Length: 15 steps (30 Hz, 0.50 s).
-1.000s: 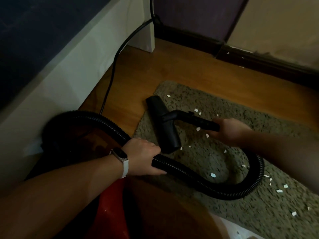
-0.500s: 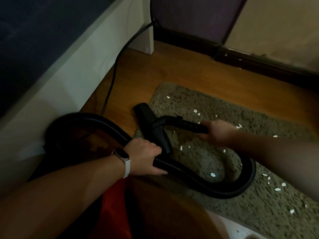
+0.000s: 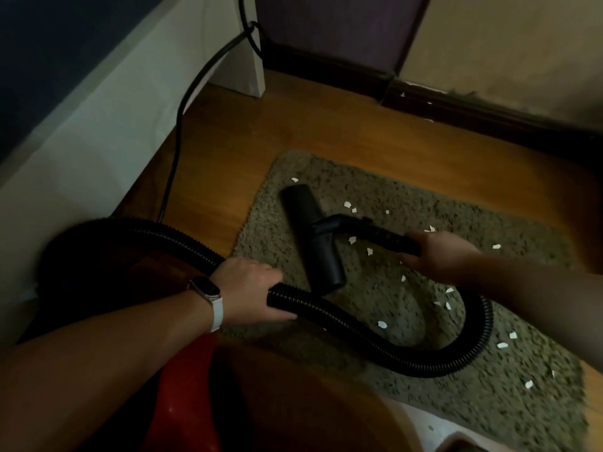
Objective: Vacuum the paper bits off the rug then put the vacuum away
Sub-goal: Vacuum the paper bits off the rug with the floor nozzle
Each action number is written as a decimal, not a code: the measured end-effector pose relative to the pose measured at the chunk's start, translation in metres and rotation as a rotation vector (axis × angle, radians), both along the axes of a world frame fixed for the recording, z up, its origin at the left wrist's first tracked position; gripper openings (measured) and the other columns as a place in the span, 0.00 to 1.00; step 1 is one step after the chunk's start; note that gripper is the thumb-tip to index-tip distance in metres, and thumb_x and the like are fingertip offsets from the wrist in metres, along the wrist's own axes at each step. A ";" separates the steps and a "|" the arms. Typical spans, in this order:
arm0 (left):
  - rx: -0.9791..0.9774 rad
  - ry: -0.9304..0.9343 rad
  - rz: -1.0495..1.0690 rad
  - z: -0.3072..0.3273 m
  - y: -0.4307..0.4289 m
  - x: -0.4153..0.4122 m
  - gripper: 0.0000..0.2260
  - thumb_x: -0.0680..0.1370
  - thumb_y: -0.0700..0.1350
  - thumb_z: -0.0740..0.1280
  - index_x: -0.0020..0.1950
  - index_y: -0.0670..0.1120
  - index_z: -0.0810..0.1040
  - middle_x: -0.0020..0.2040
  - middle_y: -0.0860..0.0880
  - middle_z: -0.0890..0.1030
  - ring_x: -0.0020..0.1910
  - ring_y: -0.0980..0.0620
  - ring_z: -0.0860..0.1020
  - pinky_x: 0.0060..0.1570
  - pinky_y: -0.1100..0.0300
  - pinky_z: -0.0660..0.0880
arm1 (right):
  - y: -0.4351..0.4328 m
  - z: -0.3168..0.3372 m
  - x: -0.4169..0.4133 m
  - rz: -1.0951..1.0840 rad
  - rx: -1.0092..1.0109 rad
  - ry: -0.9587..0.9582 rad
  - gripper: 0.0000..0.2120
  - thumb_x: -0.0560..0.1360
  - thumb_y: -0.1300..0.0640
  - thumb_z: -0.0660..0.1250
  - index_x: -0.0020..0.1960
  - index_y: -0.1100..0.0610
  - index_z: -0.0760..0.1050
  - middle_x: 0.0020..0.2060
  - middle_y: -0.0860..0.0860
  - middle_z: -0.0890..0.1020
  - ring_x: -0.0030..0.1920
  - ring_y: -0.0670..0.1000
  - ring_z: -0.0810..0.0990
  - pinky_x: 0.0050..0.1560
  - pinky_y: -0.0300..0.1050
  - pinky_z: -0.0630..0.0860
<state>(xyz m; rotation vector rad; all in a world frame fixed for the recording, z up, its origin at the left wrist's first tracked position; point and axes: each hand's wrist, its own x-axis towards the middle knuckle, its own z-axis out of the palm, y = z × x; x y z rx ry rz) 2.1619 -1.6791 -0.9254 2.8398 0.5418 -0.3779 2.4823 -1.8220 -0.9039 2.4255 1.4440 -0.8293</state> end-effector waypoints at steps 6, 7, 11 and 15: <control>0.021 -0.071 -0.019 -0.004 -0.003 -0.007 0.26 0.68 0.75 0.56 0.41 0.54 0.75 0.36 0.57 0.77 0.35 0.56 0.76 0.35 0.59 0.73 | 0.037 -0.007 -0.051 0.318 -0.018 0.009 0.20 0.79 0.40 0.62 0.67 0.47 0.70 0.41 0.47 0.77 0.40 0.50 0.78 0.42 0.46 0.80; 0.020 -0.070 -0.020 -0.005 -0.003 -0.008 0.27 0.68 0.75 0.56 0.42 0.54 0.76 0.37 0.57 0.78 0.36 0.56 0.77 0.36 0.59 0.73 | 0.040 -0.006 -0.051 0.322 -0.023 0.013 0.19 0.79 0.41 0.62 0.67 0.47 0.70 0.41 0.46 0.76 0.40 0.50 0.78 0.42 0.46 0.80; 0.019 -0.048 -0.003 -0.005 -0.003 -0.007 0.29 0.68 0.76 0.53 0.44 0.54 0.76 0.38 0.56 0.78 0.37 0.56 0.77 0.39 0.56 0.76 | 0.029 -0.004 -0.029 0.212 -0.007 0.045 0.16 0.79 0.45 0.64 0.65 0.46 0.71 0.40 0.46 0.79 0.40 0.49 0.80 0.42 0.47 0.81; 0.002 0.005 -0.019 -0.005 -0.001 -0.004 0.26 0.70 0.76 0.54 0.45 0.55 0.74 0.38 0.57 0.76 0.37 0.58 0.75 0.39 0.58 0.76 | 0.007 -0.007 0.004 -0.004 0.014 0.064 0.11 0.79 0.46 0.64 0.61 0.44 0.73 0.39 0.47 0.81 0.35 0.47 0.82 0.35 0.45 0.82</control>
